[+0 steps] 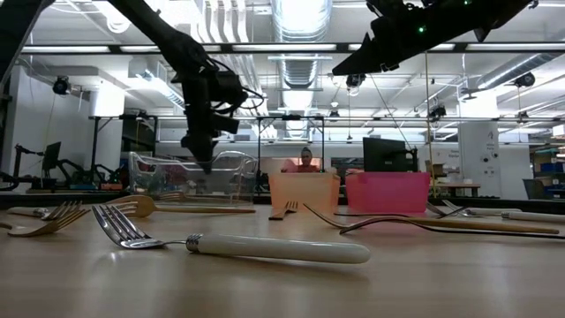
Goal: Sort silverware by color (type)
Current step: Put the gold fork into the transparent bin
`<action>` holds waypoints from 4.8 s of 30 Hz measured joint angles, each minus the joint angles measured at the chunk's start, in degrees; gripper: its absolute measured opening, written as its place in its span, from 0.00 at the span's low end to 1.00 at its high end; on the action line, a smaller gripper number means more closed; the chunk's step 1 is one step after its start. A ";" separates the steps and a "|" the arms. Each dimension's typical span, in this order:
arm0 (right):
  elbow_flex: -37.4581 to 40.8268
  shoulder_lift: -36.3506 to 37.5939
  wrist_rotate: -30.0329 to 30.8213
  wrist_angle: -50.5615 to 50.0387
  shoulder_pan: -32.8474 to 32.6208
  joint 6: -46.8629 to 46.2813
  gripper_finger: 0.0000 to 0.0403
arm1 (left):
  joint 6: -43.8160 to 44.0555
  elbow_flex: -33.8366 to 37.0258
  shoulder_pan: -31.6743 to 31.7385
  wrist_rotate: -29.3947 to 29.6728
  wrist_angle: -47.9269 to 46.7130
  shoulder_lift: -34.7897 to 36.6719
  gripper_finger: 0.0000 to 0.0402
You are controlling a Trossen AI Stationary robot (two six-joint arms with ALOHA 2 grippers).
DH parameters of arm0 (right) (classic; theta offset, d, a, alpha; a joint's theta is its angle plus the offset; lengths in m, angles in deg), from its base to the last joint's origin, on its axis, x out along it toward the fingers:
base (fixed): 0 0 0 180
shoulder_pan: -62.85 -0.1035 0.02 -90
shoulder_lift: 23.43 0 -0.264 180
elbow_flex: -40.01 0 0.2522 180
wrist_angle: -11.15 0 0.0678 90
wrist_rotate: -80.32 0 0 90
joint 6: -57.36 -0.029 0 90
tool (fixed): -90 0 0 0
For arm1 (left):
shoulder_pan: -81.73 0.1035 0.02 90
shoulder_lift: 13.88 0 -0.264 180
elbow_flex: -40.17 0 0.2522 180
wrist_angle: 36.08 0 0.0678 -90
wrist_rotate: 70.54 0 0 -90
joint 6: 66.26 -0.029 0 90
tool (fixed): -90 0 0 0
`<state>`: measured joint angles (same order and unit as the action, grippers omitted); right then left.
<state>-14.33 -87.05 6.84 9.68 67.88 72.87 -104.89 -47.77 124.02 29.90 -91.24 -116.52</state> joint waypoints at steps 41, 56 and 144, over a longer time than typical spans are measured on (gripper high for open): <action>0.02 0.00 -0.01 -0.08 0.58 0.14 0.13 | 0.18 0.20 4.71 -0.65 3.01 -7.74 0.09; 0.02 0.00 0.04 -0.61 1.01 -0.05 0.13 | 1.95 0.17 4.76 -0.46 6.89 -8.56 0.09; 0.02 0.00 0.04 -1.33 1.01 0.11 0.13 | 4.47 -1.09 4.63 -8.08 -7.87 -9.93 0.01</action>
<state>-14.31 -87.05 6.88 8.35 68.89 72.98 -100.42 -48.86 128.65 21.82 -99.11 -126.45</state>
